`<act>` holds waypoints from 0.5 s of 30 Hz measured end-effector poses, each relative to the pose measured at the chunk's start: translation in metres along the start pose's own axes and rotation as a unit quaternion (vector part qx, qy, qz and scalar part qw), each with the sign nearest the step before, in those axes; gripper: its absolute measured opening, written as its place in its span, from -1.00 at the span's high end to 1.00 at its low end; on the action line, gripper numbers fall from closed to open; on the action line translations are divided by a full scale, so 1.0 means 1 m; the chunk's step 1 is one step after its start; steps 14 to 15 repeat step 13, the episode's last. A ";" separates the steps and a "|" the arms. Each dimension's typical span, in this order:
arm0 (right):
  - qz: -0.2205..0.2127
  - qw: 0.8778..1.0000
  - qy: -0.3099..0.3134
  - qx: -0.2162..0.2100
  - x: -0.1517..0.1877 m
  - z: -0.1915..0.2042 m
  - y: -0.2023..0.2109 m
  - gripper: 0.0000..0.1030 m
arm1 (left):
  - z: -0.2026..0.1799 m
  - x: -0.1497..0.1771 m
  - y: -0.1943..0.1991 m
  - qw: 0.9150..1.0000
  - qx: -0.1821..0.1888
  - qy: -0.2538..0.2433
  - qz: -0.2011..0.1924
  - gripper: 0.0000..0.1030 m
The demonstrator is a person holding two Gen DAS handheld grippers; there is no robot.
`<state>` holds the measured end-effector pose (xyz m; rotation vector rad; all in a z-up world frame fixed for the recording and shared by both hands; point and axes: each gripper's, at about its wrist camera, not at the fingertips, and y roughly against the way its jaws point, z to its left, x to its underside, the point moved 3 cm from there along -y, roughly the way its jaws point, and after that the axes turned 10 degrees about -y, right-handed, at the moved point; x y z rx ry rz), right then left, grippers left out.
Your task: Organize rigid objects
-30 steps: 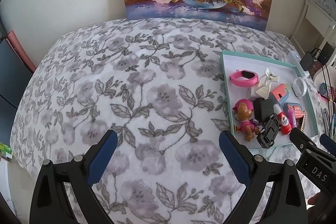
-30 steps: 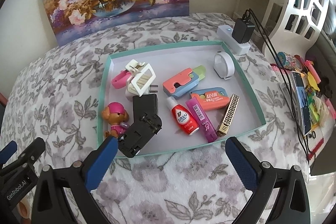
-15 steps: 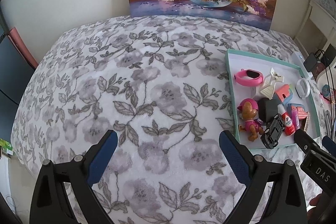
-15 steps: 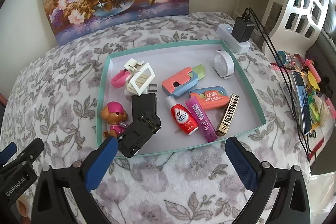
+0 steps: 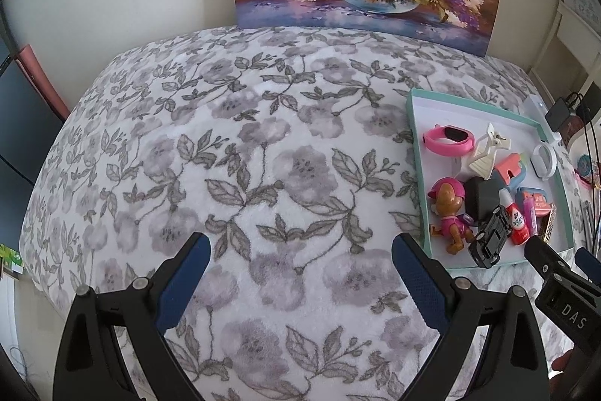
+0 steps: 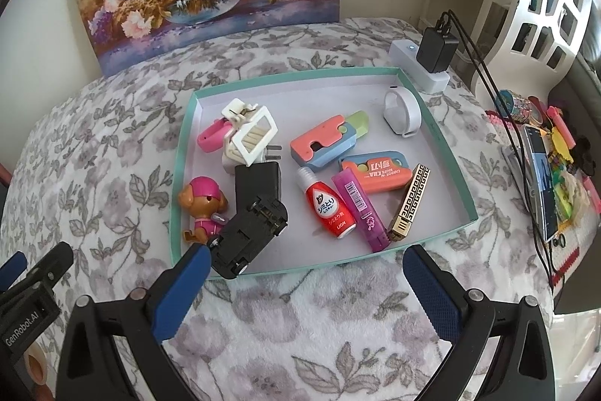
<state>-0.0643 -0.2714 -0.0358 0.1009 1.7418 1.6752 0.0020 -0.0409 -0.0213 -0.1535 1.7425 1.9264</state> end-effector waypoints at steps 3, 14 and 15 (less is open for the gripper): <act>0.001 1.000 0.000 0.000 0.000 0.000 0.000 -1.00 | 0.000 0.000 0.000 1.000 -0.002 0.000 0.000 -0.89; 0.003 1.000 0.001 0.001 0.001 0.000 -0.001 -1.00 | -0.001 -0.001 0.000 1.000 0.001 -0.001 -0.002 -0.89; 0.003 1.000 0.001 0.001 0.001 0.000 -0.001 -1.00 | -0.001 -0.001 0.000 1.000 0.001 -0.001 -0.002 -0.89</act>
